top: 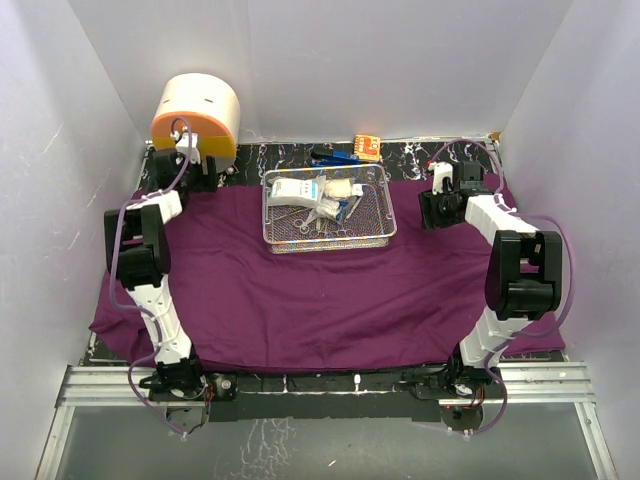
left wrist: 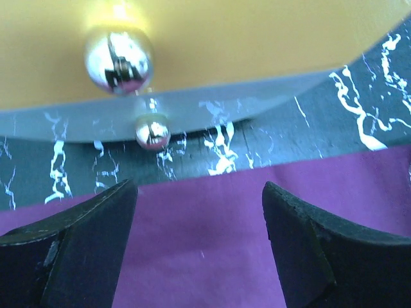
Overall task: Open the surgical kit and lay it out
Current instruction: Smooth out the surgical kit at the center of the board.
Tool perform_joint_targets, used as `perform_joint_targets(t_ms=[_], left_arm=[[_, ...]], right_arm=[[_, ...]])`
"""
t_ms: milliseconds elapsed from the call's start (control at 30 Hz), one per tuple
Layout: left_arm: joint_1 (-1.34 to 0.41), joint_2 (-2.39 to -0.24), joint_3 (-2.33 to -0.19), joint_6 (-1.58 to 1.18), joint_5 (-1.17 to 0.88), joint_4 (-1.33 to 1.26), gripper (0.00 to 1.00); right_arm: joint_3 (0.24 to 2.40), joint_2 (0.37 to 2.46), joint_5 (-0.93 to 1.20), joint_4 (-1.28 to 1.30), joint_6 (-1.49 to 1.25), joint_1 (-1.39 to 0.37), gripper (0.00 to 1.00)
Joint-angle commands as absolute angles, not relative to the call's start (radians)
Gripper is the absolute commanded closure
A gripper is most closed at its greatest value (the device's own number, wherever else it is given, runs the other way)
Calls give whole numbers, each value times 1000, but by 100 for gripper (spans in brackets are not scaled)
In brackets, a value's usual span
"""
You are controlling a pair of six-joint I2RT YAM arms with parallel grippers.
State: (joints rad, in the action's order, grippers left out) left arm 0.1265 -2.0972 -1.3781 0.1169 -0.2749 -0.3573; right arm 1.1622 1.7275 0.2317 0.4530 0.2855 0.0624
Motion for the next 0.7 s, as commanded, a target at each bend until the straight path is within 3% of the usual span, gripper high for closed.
perform_joint_targets(t_ms=[0,233,400,667], left_arm=[[125,-1888,-1306,133,-236,-344,21],[139,-1848,-1279,135,-150,-148,20],[138,-1879,-1275,118,-201,12,19],[92,-1860,-1167,132,-187,53,15]], right_arm=[[1160,1705,243,426,286,60,48],[1192,1726,193,412,285,60,47],[1243,1735,239,433,269,59,46],[1220,1735,254,427,267,57,46]])
